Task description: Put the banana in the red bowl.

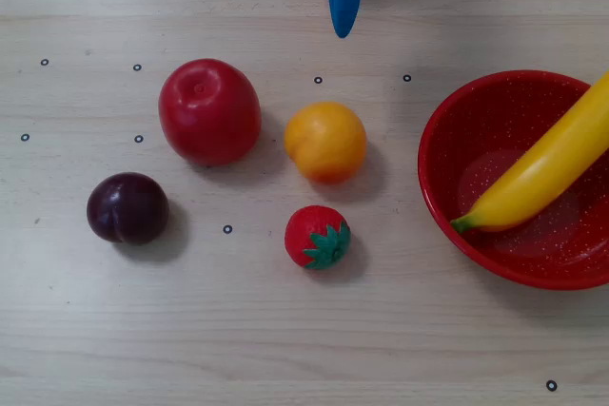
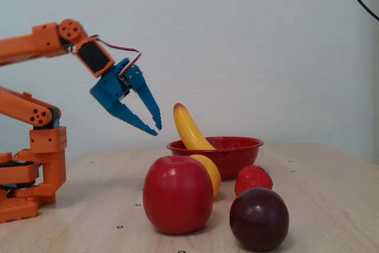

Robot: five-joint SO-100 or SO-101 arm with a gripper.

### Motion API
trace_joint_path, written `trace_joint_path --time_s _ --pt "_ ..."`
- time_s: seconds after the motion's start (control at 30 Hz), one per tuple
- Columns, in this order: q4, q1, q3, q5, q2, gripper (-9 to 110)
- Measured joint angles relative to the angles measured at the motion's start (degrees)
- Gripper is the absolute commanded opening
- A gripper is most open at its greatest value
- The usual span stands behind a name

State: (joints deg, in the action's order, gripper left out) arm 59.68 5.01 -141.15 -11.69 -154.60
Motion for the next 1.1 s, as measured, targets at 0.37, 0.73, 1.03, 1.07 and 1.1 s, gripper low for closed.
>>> trace_joint_path --time_s 0.37,0.73,1.03,1.07,1.1 --pt "-6.33 0.09 -20.65 4.13 -23.73 0" --pt "-17.40 0.09 -33.31 7.29 -29.44 0" --pt "-22.06 -0.70 -36.74 11.78 -29.62 0" --pt "-21.27 -0.70 -36.74 12.13 -29.62 0" --pt "-20.04 -0.70 -36.74 12.30 -29.62 0"
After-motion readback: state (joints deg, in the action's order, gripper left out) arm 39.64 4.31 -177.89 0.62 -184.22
